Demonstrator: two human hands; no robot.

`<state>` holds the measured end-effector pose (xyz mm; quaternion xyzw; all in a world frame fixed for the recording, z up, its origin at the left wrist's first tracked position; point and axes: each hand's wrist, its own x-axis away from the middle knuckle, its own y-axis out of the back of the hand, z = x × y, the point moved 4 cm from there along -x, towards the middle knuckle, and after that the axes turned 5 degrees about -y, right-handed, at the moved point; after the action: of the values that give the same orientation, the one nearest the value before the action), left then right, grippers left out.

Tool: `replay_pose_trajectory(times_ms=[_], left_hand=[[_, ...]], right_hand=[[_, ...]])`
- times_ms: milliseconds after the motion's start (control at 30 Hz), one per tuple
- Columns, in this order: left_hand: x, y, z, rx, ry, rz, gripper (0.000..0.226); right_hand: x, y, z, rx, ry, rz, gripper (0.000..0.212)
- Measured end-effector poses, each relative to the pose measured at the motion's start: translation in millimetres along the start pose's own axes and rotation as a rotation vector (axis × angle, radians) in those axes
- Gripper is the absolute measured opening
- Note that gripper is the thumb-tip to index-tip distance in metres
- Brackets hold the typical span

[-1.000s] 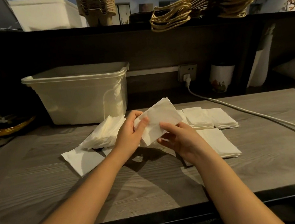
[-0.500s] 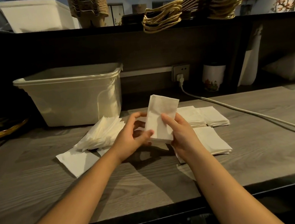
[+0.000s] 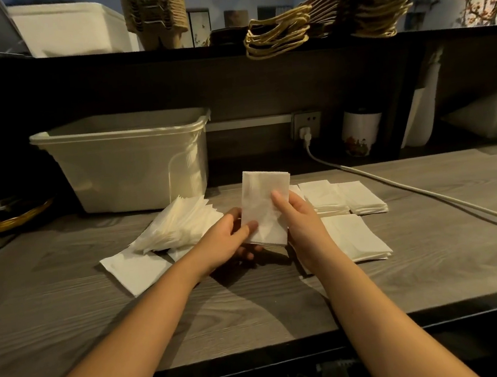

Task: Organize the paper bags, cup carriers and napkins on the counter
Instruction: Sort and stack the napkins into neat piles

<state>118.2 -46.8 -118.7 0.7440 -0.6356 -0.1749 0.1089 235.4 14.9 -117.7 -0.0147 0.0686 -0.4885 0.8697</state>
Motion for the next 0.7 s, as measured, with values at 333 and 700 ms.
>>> replay_pose_trajectory(times_ms=[333, 700], left_hand=[[4.6, 36.2, -18.5, -0.471, -0.225, -0.297, 0.015], [6.6, 107.2, 35.1, -0.795, 0.466, -0.444, 0.036]], right_hand=[[-6.0, 9.4, -11.3, -0.178, -0.213, -0.122, 0.026], [-9.0, 4.8, -19.2, -0.324, -0.398, -0.074, 0.039]])
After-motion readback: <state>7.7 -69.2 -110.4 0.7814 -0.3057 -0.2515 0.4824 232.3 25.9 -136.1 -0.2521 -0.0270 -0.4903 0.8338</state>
